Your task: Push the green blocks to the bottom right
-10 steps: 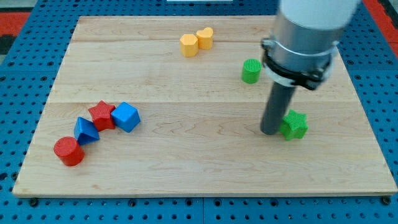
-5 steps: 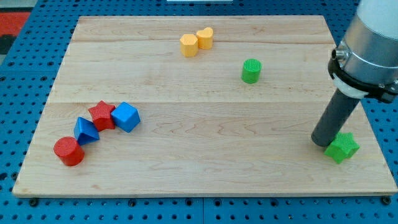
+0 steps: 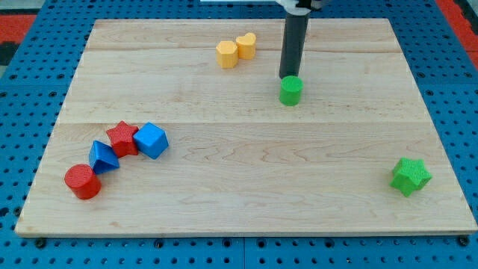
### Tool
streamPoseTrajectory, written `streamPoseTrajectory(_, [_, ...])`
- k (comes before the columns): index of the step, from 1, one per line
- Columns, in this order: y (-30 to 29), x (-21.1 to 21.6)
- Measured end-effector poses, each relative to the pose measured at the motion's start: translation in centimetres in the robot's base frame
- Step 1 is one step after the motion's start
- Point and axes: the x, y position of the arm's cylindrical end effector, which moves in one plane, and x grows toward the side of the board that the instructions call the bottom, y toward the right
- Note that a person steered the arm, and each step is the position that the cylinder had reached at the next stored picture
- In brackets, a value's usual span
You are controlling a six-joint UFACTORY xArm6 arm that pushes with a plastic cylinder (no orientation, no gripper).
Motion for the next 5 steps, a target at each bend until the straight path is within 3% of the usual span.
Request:
streamPoseTrajectory(1, [-1.3,4.5])
streamPoseTrajectory(2, [3.1,11.1])
streamPoseTrajectory(4, [-2.6,12.4])
streamPoseTrajectory(5, [2.9,15.8])
